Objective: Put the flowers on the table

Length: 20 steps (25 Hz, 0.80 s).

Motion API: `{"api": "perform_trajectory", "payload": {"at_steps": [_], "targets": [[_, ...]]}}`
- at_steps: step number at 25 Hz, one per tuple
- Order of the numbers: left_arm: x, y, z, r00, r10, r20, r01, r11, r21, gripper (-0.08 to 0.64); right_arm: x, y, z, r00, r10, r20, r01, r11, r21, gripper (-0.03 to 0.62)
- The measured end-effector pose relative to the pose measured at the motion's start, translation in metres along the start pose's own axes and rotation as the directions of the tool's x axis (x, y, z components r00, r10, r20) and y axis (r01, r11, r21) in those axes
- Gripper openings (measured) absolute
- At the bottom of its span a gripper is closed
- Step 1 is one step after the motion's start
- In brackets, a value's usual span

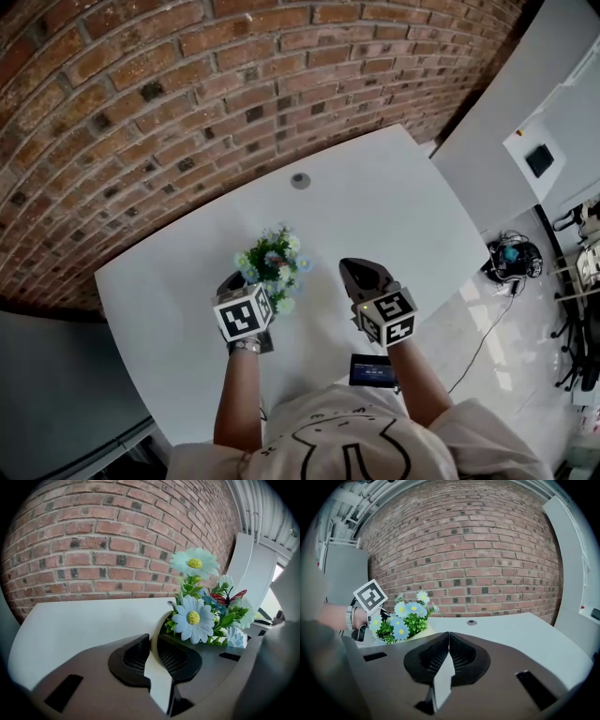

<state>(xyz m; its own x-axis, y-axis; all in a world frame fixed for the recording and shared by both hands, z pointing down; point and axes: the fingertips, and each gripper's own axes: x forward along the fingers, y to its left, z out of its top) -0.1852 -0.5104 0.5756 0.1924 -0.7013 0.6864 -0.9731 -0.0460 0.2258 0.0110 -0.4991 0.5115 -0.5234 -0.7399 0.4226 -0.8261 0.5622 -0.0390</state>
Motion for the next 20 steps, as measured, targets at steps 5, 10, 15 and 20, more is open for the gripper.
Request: {"api": "perform_trajectory", "payload": {"at_steps": [5, 10, 15, 20], "targets": [[0.016, 0.002, -0.006, 0.999, -0.007, -0.031, 0.007, 1.0, -0.004, 0.06, 0.013, -0.001, -0.01, 1.0, -0.001, -0.03, 0.001, 1.0, 0.005, 0.017], [0.024, 0.002, -0.004, 0.999, -0.004, -0.048, 0.004, 1.0, -0.003, 0.061, 0.02, -0.001, -0.015, 0.999, 0.005, -0.049, -0.004, 1.0, 0.009, 0.017], [0.03, -0.001, 0.001, 0.998, -0.001, -0.061, 0.002, 1.0, 0.025, 0.063, 0.024, -0.003, -0.018, 0.998, 0.01, -0.055, -0.009, 1.0, 0.013, 0.017], [0.038, -0.002, 0.004, 0.998, 0.007, -0.069, -0.006, 1.0, 0.014, 0.069, 0.028, -0.01, -0.017, 0.998, 0.02, -0.057, -0.019, 1.0, 0.016, 0.017]]}}
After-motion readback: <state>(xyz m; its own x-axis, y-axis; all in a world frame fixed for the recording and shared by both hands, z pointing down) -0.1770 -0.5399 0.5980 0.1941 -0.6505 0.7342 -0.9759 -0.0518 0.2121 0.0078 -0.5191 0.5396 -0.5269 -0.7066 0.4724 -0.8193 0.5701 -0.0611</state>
